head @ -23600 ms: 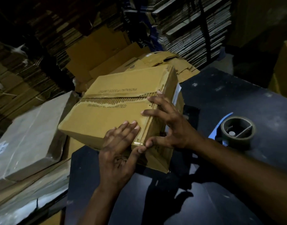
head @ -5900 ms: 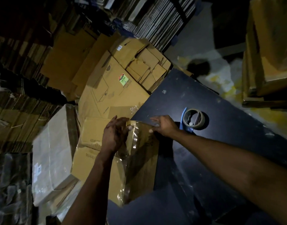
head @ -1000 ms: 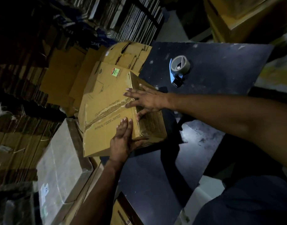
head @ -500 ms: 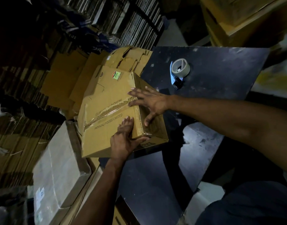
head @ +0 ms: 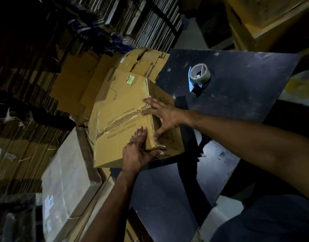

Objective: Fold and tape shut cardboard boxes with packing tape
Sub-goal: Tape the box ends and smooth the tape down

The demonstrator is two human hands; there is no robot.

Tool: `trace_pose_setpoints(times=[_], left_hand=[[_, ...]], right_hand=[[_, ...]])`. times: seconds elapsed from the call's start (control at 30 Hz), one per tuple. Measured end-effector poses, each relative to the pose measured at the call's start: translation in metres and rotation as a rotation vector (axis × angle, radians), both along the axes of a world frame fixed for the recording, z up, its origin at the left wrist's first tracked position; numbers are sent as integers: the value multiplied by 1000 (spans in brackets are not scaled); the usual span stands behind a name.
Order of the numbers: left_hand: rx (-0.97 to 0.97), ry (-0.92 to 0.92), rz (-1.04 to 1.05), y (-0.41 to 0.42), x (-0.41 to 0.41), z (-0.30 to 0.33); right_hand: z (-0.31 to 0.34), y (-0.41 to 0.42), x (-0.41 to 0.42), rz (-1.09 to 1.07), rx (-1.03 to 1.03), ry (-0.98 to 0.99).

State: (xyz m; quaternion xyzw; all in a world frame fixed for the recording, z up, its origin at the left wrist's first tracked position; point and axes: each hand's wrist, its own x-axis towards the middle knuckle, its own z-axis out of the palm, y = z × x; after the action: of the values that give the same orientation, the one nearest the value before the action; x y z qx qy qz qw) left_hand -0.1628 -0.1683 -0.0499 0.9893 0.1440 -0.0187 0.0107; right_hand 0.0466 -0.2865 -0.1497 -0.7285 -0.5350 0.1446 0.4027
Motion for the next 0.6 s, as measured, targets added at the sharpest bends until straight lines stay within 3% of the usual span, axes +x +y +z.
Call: trace_pose_setpoints(times=[0.23, 0.4, 0.6], left_hand=[[6, 12, 47, -4, 4, 8], [62, 8, 129, -19, 12, 8], [-58, -75, 372, -39, 18, -2]], right_hand=[[-11, -4, 12, -65, -71, -429], [-10, -4, 12, -75, -69, -422], [-8, -5, 14, -8, -106, -400]])
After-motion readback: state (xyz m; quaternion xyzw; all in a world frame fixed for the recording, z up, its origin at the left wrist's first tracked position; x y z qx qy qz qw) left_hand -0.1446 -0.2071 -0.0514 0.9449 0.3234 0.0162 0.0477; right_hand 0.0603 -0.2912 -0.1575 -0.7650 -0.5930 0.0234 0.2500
